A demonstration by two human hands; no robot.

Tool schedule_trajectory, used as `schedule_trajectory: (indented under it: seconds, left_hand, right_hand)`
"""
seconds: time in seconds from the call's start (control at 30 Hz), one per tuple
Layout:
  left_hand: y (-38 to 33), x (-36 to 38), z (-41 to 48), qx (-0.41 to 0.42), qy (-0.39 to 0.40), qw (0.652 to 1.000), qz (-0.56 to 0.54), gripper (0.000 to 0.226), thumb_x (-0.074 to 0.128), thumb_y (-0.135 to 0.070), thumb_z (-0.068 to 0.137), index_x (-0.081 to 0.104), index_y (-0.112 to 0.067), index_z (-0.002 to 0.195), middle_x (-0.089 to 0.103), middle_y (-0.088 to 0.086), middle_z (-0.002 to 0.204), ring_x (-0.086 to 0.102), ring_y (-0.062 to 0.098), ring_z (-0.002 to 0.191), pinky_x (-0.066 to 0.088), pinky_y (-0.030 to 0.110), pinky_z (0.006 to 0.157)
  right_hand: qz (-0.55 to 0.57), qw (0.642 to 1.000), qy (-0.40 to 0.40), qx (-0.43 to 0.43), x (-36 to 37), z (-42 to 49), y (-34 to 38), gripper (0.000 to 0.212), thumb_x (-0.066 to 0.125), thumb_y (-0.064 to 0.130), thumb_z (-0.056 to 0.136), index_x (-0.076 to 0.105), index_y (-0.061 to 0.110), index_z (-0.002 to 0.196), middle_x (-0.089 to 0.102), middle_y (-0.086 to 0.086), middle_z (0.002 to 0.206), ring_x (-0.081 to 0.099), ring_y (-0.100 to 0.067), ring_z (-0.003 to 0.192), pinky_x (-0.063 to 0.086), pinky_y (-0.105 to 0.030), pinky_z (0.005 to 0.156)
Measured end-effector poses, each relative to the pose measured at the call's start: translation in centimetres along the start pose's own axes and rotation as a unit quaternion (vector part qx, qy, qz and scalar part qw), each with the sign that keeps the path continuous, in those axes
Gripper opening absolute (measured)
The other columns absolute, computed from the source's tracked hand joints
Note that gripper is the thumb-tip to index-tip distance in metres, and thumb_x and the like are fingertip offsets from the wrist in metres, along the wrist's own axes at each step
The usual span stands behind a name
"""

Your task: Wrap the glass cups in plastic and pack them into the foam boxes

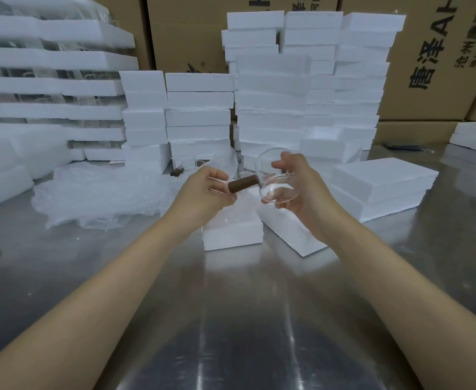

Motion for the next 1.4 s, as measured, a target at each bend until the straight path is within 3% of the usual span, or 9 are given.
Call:
schedule_trajectory:
  seconds: [0.27,0.57,0.73,0.93,1.07,1.13,1.27,1.3,1.4]
  left_hand:
    - [-1.3,-0.7,-0.4,0.097,-0.058,0.993,-0.034,0.012,0.063,-0.012,0.092,0.073,-0.019,0.089,0.07,-0.006,0.083,0.06,-0.007,0.064,0.044,0.007,0.065]
    - [-3.4,-0.9,-1.1,0.122,-0.035,0.984,-0.129,0.029,0.053,-0.01,0.094,0.075,-0.027,0.087,0.072,-0.012,0.101,0.063,-0.003,0.09,0.045,0.009,0.077]
    - [-3.9,-0.7,-1.5,0.151,-0.005,0.973,-0.173,0.026,0.047,-0.012,0.098,0.072,-0.019,0.1,0.072,-0.005,0.109,0.064,0.012,0.108,0.05,0.036,0.096]
    - [-3.9,0.9,-2.5,0.239,0.027,0.966,0.091,0.062,0.062,-0.05,0.087,0.042,-0.031,0.142,0.048,-0.028,0.131,0.039,-0.028,0.113,0.028,-0.005,0.09]
    - [-4.2,0.7,-2.9,0.301,-0.019,0.947,0.108,0.038,0.048,-0.015,0.1,0.05,-0.013,0.139,0.052,-0.016,0.13,0.025,-0.018,0.076,0.041,0.012,0.092]
    - [-4.7,0.5,-3.2,0.311,-0.01,0.947,0.078,0.034,0.045,-0.018,0.101,0.056,-0.012,0.133,0.053,-0.021,0.129,0.042,-0.019,0.118,0.039,0.005,0.093]
    - [-5.1,1.0,-3.7,0.29,0.026,0.955,0.058,0.04,0.036,-0.031,0.102,0.048,-0.021,0.139,0.022,-0.023,0.095,0.025,-0.001,0.125,0.014,0.03,0.102]
    - [-5.2,1.1,-3.7,0.28,0.032,0.958,0.05,0.042,0.033,-0.035,0.101,0.044,-0.026,0.14,0.055,-0.031,0.122,0.029,-0.002,0.134,0.026,0.021,0.111]
    - [-5.1,1.6,-3.5,0.278,0.059,0.958,0.041,0.042,0.027,-0.042,0.098,0.027,-0.039,0.14,0.028,-0.018,0.153,0.016,-0.004,0.143,0.014,0.011,0.114]
  right_hand:
    - [0.127,0.987,-0.063,-0.08,-0.9,-0.2,1.6,0.037,0.055,0.046,0.072,0.057,0.021,0.099,0.064,0.002,0.085,0.059,-0.017,0.057,0.042,-0.022,0.051]
    - [-0.146,0.982,0.015,-0.118,0.3,-1.2,1.6,0.031,0.059,0.058,0.075,0.059,0.027,0.076,0.071,0.012,0.092,0.06,0.002,0.074,0.036,-0.022,0.072]
    - [-0.123,0.986,0.092,-0.07,1.0,-1.5,1.1,0.045,0.071,0.062,0.065,0.065,0.018,0.071,0.066,-0.009,0.091,0.051,-0.013,0.066,0.039,-0.021,0.059]
    - [0.108,0.992,0.02,0.06,-0.2,-0.8,-0.3,0.042,0.068,0.057,0.079,0.064,0.015,0.079,0.062,-0.001,0.064,0.058,-0.011,0.06,0.043,-0.015,0.045]
    - [0.243,0.963,-0.008,0.12,-0.2,-0.7,-1.3,0.054,0.067,0.049,0.083,0.055,0.004,0.111,0.06,-0.017,0.117,0.071,-0.023,0.069,0.037,-0.015,0.036]
    - [0.281,0.951,-0.016,0.128,-0.2,-0.8,-1.2,0.052,0.066,0.049,0.085,0.052,0.003,0.104,0.049,-0.027,0.135,0.064,-0.02,0.048,0.035,-0.016,0.033]
    - [0.254,0.96,0.004,0.114,-0.4,-0.7,-0.7,0.051,0.068,0.048,0.082,0.059,-0.002,0.086,0.067,-0.03,0.103,0.067,-0.02,0.057,0.046,-0.017,0.042]
    - [0.222,0.97,0.021,0.101,-0.2,-0.6,-0.6,0.052,0.068,0.048,0.082,0.062,-0.003,0.082,0.071,-0.022,0.089,0.07,-0.02,0.066,0.049,-0.016,0.048]
    - [0.08,0.992,0.063,0.069,0.9,-0.8,-0.9,0.049,0.066,0.052,0.082,0.07,0.004,0.086,0.07,-0.003,0.07,0.068,-0.012,0.068,0.053,-0.018,0.063]
Point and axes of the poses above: each hand's wrist, its own z-axis towards the middle knuckle, its own x-axis out of the palm, y = z × x, the point moved 5 cm from there along z, towards the middle knuckle
